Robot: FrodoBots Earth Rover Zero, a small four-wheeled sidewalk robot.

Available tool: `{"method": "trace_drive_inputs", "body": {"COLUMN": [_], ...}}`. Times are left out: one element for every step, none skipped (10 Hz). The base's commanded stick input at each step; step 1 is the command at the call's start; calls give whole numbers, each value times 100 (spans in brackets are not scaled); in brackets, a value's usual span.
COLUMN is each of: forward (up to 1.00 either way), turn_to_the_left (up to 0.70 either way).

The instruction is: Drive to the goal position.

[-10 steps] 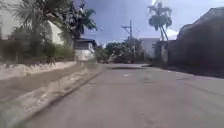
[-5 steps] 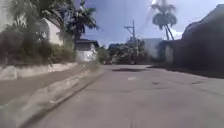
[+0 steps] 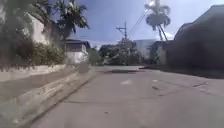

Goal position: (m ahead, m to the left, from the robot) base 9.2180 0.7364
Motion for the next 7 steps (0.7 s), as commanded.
{"method": "trace_drive_inputs", "body": {"forward": [100, 100, 100, 100, 100, 100, 100], "turn_to_the_left": [-1, -1, -1, -1, -1, -1, -1]}}
